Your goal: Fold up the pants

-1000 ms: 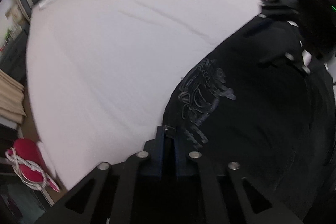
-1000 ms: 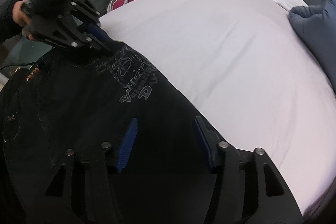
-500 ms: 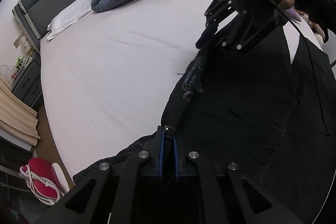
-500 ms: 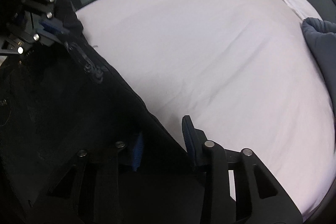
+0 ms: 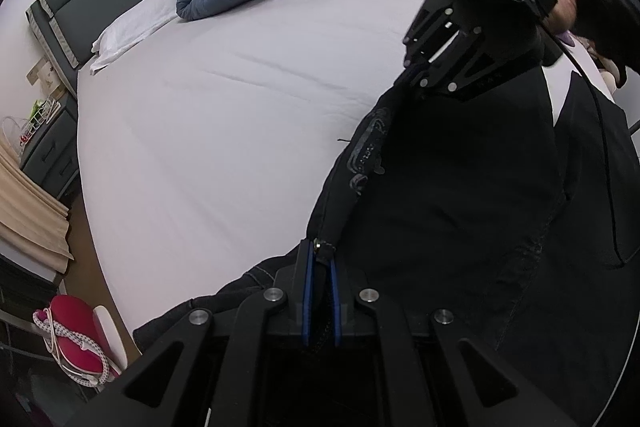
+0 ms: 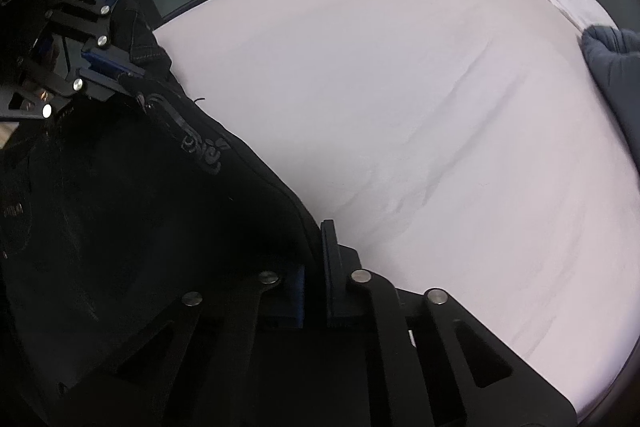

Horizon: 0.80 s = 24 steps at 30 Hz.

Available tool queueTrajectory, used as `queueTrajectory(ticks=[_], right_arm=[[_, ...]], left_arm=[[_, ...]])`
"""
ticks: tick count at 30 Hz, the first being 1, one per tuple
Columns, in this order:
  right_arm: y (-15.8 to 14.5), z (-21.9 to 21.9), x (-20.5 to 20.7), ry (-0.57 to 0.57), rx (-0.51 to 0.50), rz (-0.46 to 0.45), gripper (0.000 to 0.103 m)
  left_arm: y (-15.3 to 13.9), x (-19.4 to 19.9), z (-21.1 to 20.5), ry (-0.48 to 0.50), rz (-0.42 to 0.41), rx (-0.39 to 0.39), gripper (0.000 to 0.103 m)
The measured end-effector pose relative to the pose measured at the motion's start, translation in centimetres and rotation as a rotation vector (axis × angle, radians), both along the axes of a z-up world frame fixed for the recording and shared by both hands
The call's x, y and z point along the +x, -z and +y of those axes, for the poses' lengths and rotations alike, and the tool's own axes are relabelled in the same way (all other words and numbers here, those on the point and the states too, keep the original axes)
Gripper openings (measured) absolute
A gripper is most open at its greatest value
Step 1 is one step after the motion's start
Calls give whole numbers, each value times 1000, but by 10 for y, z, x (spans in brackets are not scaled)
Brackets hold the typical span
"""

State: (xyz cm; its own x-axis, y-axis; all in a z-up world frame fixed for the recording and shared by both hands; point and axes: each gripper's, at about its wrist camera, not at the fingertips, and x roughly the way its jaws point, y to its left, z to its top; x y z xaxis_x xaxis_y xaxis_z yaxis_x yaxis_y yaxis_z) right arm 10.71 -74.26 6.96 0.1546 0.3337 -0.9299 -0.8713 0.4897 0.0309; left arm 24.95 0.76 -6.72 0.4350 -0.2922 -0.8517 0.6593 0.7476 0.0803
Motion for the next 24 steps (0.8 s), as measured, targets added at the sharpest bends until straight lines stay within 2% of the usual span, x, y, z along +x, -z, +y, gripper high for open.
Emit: queueTrajectory(ticks=[5,7,9,11,15,18,24], right_arm=[[-10,-7,-15,63,78,18,3],[-15,-21,-41,70,129,35,2],[-18,-19,-55,61,167,53,2],[-21,-13,-79,6,174,50,2],[-20,-3,-123,-100,135,49,2],[-15,-4,-158,-177,54,11,2],[-18,-19,-225,-356,-138,-146,2]], left_arm=[[-3,-6,5,-11,9,-22,7],[-3,-10,7,-13,14,-31,7],[-3,-17,7,-11,22,-41,7],[-4,-25,7,-1,29,-51,7],[-8,-46,8,24,34,-66,7],[-12,-68,8,92,40,-79,7],[-7,-128,-1,264,39,10,7]])
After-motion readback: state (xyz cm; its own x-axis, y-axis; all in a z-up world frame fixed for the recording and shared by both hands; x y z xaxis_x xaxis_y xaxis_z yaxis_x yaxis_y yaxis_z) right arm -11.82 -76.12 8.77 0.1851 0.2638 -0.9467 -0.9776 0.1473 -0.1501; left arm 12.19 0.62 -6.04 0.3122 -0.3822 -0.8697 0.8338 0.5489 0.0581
